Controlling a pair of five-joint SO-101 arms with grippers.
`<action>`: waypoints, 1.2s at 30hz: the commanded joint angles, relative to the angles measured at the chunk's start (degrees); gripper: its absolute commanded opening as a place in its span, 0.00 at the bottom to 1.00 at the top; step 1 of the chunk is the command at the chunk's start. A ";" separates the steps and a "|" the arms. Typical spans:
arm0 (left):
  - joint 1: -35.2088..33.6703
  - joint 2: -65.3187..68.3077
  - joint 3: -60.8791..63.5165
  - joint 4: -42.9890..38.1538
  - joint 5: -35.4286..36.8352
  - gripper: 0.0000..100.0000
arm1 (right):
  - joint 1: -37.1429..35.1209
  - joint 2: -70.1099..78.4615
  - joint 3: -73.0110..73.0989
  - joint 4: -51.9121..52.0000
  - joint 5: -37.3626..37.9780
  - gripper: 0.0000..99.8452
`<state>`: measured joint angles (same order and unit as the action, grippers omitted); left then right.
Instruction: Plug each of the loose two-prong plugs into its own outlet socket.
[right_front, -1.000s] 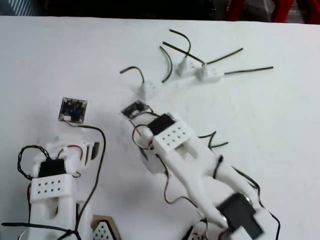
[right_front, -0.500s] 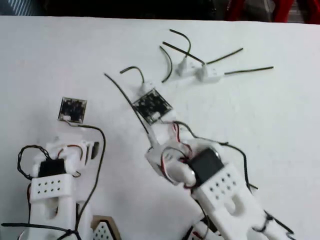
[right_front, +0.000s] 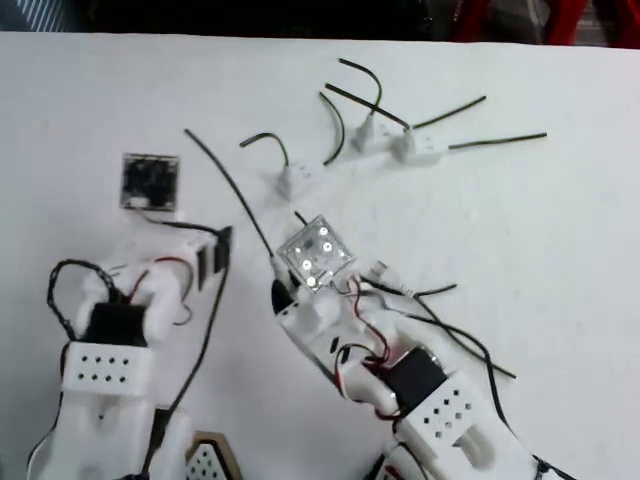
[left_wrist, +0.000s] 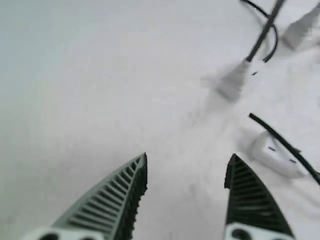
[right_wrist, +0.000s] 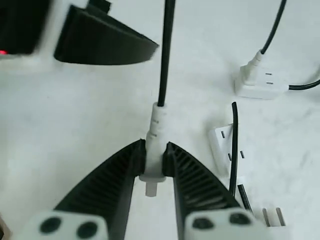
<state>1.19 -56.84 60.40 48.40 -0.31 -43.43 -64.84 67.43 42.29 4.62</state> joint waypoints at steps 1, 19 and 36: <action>5.32 -1.45 -5.98 2.73 0.53 0.25 | -0.66 -1.45 -0.44 -1.27 -3.16 0.02; 17.45 -1.45 -8.79 11.52 0.09 0.26 | -0.22 -1.36 -0.18 -0.75 -6.33 0.02; 13.49 9.45 -12.48 11.60 -2.20 0.35 | 32.57 -0.84 -0.18 -12.00 -15.91 0.02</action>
<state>14.99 -53.49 52.57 59.74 -2.07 -14.51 -65.01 67.60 32.53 -8.66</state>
